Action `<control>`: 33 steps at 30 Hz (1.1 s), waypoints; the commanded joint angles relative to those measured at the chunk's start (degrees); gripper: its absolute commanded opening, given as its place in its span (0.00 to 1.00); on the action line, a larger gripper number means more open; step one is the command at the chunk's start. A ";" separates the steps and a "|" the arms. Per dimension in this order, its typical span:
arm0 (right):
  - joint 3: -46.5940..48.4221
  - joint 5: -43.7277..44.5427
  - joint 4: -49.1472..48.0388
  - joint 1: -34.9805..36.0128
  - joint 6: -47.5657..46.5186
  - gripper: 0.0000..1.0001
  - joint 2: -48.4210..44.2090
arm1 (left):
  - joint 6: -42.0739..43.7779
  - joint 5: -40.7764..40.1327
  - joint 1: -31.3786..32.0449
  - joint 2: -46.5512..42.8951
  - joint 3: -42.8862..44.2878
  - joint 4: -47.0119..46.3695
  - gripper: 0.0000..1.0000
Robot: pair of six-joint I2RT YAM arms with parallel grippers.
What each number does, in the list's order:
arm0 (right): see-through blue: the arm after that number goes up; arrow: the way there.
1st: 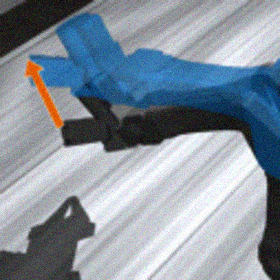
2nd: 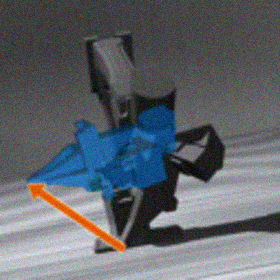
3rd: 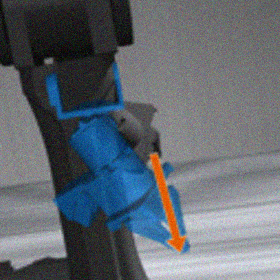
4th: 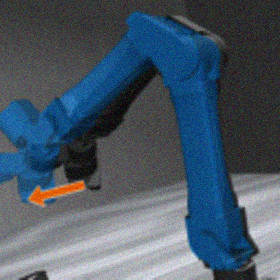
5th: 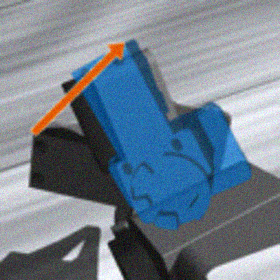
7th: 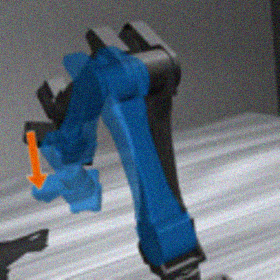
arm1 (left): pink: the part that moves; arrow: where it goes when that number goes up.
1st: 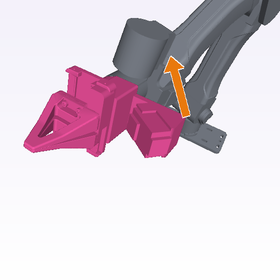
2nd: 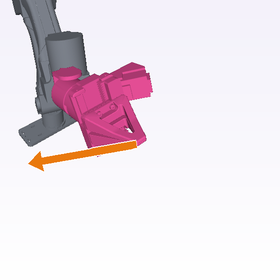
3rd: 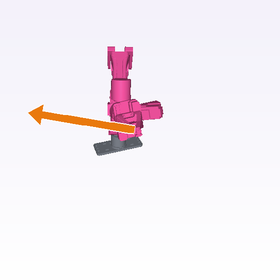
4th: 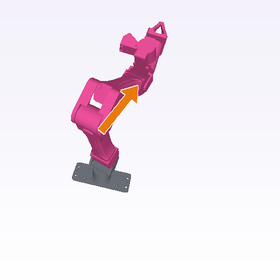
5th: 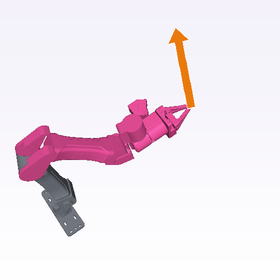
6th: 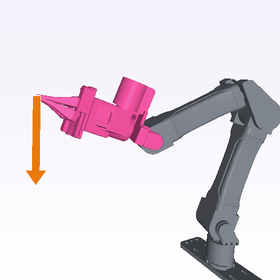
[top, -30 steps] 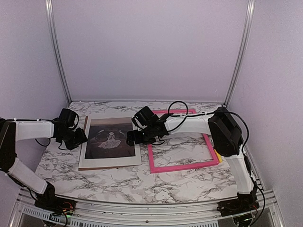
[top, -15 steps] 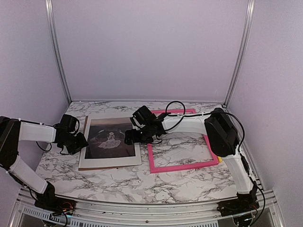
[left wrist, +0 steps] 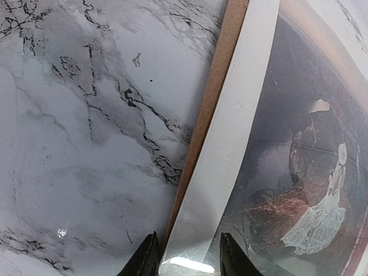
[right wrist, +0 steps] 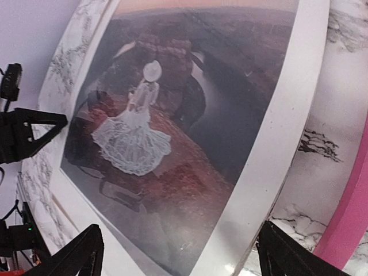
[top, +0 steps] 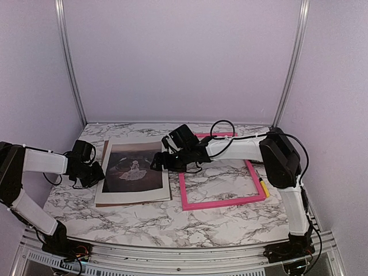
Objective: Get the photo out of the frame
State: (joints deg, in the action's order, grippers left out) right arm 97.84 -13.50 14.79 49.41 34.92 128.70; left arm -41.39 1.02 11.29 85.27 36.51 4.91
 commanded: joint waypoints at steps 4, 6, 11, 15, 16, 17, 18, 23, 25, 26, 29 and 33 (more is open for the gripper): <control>-3.77 -8.79 -12.35 -1.07 4.44 0.89 -5.48 | -0.09 1.33 -0.11 -0.24 -1.49 0.80 0.35; -5.16 -10.50 -15.07 -1.23 5.99 0.89 -5.36 | -0.06 1.49 -0.07 -0.30 -1.44 0.89 0.34; -6.97 -14.18 -19.82 -1.59 9.70 0.84 -4.18 | 0.04 1.64 -0.18 -0.68 -1.59 1.12 0.34; -8.84 -15.96 -22.92 -2.22 12.65 0.79 -3.48 | -0.08 1.84 -0.05 -0.84 -1.70 1.16 0.34; -9.82 -16.61 -24.56 -2.40 13.57 0.77 -3.46 | -0.06 1.80 -0.10 -0.94 -1.64 1.22 0.34; -10.65 -17.17 -26.10 -2.64 14.57 0.76 -3.38 | -0.03 1.84 -0.05 -0.95 -1.68 1.29 0.34; -11.34 -17.42 -27.09 -2.73 15.16 0.74 -3.37 | -0.06 1.80 -0.12 -1.11 -1.73 1.36 0.34; -13.20 -18.79 -29.97 -3.07 17.17 0.63 -3.12 | -0.03 1.67 -0.07 -1.35 -1.86 1.51 0.34; -14.84 -19.97 -32.58 -3.51 19.23 0.54 -3.02 | -0.01 1.71 -0.07 -1.34 -1.83 1.63 0.34; -15.62 -20.60 -34.18 -3.65 20.26 0.52 -2.90 | -0.09 1.79 -0.05 -1.39 -1.83 1.58 0.34; -16.65 -21.92 -36.93 -3.94 22.14 0.41 -2.30 | -0.11 1.80 -0.10 -1.34 -1.84 1.54 0.34; -17.59 -22.81 -39.08 -4.14 23.68 0.30 -1.73 | -0.09 1.92 -0.10 -1.34 -1.88 1.61 0.34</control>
State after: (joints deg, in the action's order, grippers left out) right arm 80.64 -33.28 -18.59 45.30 55.55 125.67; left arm -41.36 1.06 11.11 84.49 35.75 4.78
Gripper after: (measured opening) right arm 0.314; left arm 0.337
